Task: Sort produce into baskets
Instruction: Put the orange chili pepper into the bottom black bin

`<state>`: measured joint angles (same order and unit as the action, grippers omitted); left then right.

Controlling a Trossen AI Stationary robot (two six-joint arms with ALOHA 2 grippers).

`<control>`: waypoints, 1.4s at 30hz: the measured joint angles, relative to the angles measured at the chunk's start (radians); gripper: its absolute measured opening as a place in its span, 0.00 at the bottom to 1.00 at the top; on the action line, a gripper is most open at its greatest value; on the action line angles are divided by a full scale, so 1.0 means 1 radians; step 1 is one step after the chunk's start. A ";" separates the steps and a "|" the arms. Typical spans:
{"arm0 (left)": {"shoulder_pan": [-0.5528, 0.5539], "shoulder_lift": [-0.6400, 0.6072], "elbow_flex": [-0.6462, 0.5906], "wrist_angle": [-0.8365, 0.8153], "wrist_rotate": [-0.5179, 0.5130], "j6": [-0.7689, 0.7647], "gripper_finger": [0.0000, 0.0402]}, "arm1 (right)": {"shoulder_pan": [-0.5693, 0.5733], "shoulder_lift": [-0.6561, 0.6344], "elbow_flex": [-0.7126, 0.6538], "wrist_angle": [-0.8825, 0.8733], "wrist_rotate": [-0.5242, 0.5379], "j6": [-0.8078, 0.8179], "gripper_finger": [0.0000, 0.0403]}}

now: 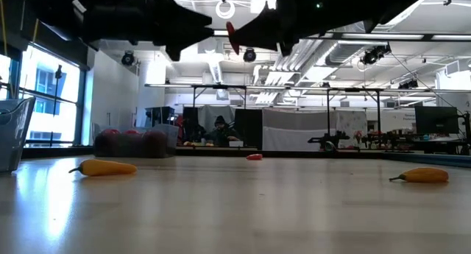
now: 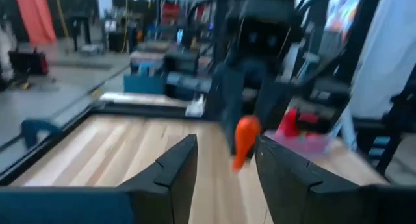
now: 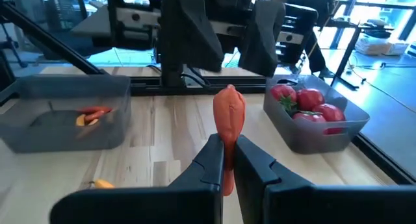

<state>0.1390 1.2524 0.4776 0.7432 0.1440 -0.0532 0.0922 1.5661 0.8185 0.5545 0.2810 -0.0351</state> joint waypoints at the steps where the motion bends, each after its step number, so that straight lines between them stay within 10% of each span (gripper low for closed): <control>1: -0.005 0.012 0.000 0.035 0.001 -0.011 0.36 | 0.001 0.000 0.000 0.001 0.000 -0.007 0.02; 42: -0.041 0.175 0.146 0.067 0.076 -0.005 0.26 | 0.000 0.001 0.000 0.093 -0.007 -0.078 0.02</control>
<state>0.0978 1.4277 0.6239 0.8104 0.2203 -0.0586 0.0925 1.5669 0.8185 0.6479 0.2738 -0.1132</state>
